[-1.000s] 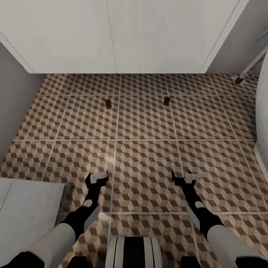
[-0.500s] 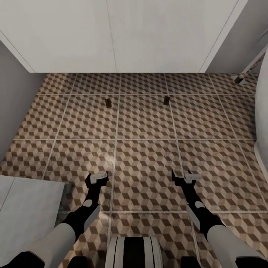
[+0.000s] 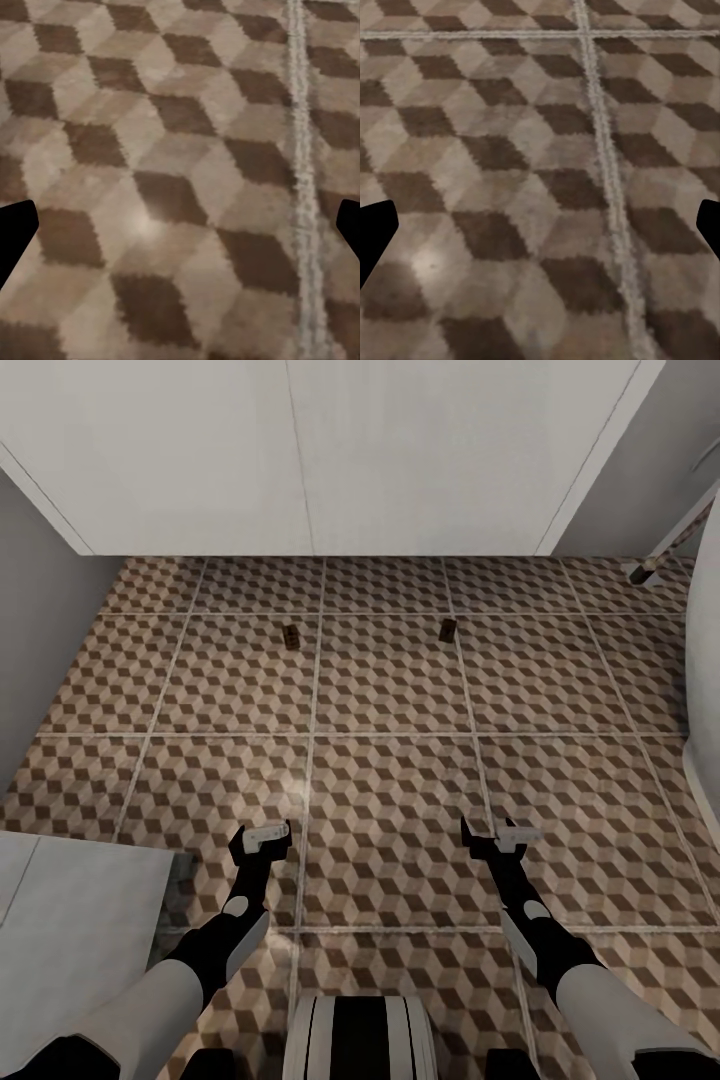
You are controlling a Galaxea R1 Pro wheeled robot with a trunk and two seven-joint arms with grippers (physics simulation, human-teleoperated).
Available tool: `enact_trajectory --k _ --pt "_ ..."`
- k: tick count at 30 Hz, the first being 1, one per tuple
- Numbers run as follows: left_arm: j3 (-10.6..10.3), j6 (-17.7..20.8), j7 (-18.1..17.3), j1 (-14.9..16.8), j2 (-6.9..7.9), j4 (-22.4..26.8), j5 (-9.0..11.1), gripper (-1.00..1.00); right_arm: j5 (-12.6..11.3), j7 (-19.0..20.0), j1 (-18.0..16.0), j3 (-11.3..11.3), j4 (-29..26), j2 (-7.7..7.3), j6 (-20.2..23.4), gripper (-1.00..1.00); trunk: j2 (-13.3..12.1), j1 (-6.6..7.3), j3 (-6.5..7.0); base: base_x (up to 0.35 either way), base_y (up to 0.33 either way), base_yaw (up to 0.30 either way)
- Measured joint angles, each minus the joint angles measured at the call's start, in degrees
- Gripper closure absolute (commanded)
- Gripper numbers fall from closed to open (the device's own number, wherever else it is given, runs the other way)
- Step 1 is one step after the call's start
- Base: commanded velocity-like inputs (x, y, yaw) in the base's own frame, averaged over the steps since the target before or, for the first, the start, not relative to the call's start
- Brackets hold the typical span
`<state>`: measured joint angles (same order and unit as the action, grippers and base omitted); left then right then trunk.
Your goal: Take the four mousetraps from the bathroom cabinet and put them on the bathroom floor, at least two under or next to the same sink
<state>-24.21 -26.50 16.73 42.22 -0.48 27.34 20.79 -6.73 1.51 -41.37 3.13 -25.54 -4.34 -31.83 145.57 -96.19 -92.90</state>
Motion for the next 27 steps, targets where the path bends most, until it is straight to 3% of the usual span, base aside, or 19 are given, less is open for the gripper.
enact_trajectory --k 8,27 --pt "0.0 0.01 -0.01 0.0 0.0 -0.06 0.0 -1.0 -0.12 0.0 0.0 -0.02 0.0 0.0 0.04 -1.0 0.0 -0.02 0.0 -0.101 0.0 0.0" --pt "-0.09 0.01 -0.09 0.0 0.01 -0.08 0.0 -1.0 -0.14 0.0 0.0 -0.03 0.0 0.0 0.05 -1.0 0.0 -0.03 0.0 -0.308 0.0 0.0"
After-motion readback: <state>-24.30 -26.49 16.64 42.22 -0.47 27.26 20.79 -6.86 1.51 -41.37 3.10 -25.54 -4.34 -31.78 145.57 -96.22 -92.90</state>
